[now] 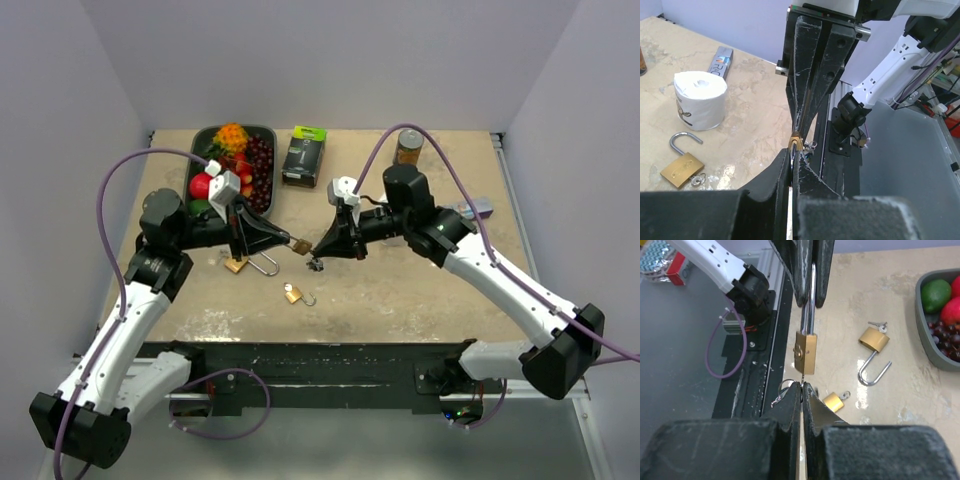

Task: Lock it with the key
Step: Lock the lock, then place the key at the center of the board.

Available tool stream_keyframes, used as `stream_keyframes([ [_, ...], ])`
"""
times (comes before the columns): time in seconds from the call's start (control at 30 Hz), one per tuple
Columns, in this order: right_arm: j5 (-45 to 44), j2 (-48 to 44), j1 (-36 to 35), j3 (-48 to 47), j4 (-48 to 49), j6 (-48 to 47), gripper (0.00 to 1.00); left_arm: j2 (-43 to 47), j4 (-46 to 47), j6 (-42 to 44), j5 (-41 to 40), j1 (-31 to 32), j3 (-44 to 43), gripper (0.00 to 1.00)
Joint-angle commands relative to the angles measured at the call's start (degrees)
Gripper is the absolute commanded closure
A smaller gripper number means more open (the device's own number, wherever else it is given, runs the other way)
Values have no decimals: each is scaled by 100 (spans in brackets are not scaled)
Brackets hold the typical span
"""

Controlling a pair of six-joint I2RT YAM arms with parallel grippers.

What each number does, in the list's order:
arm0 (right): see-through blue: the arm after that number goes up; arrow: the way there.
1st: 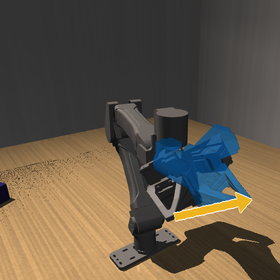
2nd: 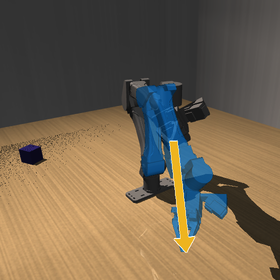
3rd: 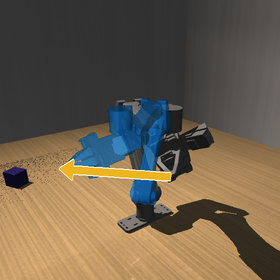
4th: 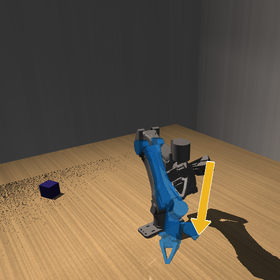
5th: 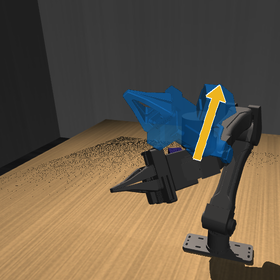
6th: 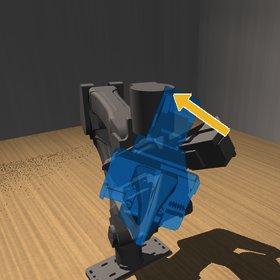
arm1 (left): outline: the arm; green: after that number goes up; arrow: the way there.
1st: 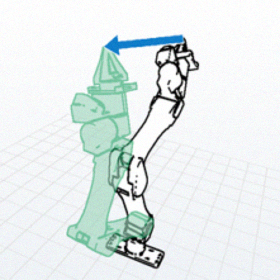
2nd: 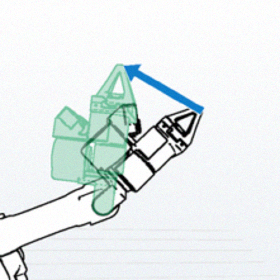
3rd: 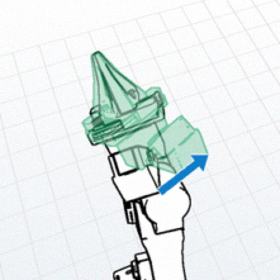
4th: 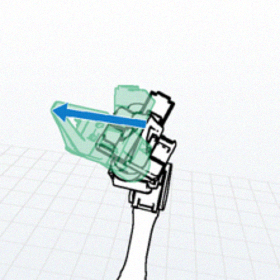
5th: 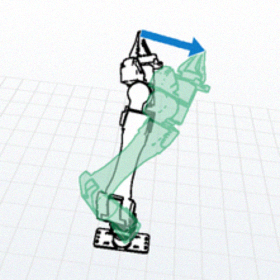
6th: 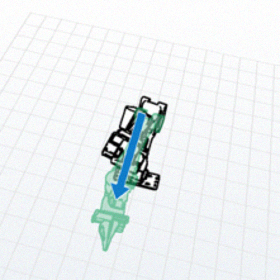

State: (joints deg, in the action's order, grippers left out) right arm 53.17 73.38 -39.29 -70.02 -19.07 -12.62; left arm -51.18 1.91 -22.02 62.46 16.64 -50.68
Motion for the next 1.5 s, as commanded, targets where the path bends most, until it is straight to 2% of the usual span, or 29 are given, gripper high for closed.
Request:
stream_keyframes([
  [0.0, -114, -281, 289, 172, -677, -364, 100, -129, 713, -196, -155, -196, -346, 100],
  [0.17, 97, -334, 1001, 313, -1203, -758, 100, -454, 1688, -697, -120, -548, -531, 100],
  [0.27, 10, -194, 1641, 147, -1923, -1408, 100, -542, 1699, -524, -128, -566, -558, 100],
  [0.33, 27, -27, 2379, -81, -2783, -2160, 100, -525, 1532, -391, -190, -566, -488, 100],
  [0.43, -586, 447, 3189, -468, -3786, -2918, 100, -516, 1233, -14, -199, -566, -443, 100],
  [0.5, -877, 824, 3741, -722, -4347, -3349, 100, -586, 700, 539, -225, -566, -626, 100],
  [0.57, -1211, 1045, 4172, -829, -4587, -3527, 100, -700, 129, 1100, -277, -566, -776, 100],
  [0.67, -1624, 1441, 4938, -899, -4982, -3931, 100, -745, -164, 1445, -357, -566, -856, 100],
  [0.8, -2081, 1758, 5982, -812, -4984, -4239, 100, -701, -182, 1578, -366, -566, -725, 100],
  [1.0, -2846, 2004, 6846, -531, -4545, -4511, 100, -701, -156, 1587, -366, -557, -584, 100],
  [1.27, -3488, 2408, 7330, -320, -4053, -4451, 100, -683, -174, 1648, -348, -557, -435, 100],
  [1.47, -3805, 2611, 7365, -109, -3648, -4310, 100, -700, -174, 1666, -313, -548, -382, 100],
])
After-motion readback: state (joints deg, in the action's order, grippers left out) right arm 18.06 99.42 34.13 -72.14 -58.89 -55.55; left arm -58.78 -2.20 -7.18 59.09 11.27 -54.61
